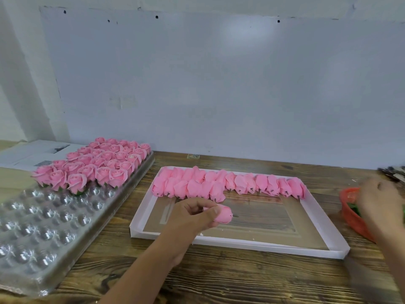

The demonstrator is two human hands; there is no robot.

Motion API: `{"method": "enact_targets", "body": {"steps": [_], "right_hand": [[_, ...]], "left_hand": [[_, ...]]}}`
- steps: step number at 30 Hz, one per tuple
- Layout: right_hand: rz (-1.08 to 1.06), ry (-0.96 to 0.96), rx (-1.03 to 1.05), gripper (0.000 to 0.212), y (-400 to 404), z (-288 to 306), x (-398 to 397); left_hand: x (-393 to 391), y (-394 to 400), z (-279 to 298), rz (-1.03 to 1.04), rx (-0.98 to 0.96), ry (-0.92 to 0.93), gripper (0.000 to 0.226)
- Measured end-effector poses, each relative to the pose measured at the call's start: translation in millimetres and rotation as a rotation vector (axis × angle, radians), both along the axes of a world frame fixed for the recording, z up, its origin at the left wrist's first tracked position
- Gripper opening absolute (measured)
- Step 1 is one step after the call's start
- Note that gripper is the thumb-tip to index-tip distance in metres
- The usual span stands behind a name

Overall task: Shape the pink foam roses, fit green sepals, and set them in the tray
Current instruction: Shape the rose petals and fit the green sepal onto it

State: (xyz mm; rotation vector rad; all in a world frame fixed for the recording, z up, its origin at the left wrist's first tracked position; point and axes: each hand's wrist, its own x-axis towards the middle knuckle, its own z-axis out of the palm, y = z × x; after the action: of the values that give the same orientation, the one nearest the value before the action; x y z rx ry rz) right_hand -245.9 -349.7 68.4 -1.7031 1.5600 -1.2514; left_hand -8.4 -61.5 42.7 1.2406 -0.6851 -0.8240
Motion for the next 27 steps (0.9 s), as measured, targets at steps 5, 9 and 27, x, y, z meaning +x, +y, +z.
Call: {"method": "enact_targets", "body": {"steps": [5, 9, 27], "right_hand": [[0.343, -0.135, -0.011, 0.034, 66.4, 9.0, 53.2], [0.569, -0.152, 0.126, 0.046, 110.3, -3.2, 91.5], [0.943, -0.626, 0.503, 0.022, 169.0, -38.0, 106.3]], "left_hand": [[0.4, -0.2, 0.5, -0.010, -0.045, 0.107, 0.029], [2.6, -1.1, 0.3, 0.013, -0.070, 0.171, 0.029], [4.4, -3.0, -3.2, -0.010, -0.126, 0.210, 0.025]]}}
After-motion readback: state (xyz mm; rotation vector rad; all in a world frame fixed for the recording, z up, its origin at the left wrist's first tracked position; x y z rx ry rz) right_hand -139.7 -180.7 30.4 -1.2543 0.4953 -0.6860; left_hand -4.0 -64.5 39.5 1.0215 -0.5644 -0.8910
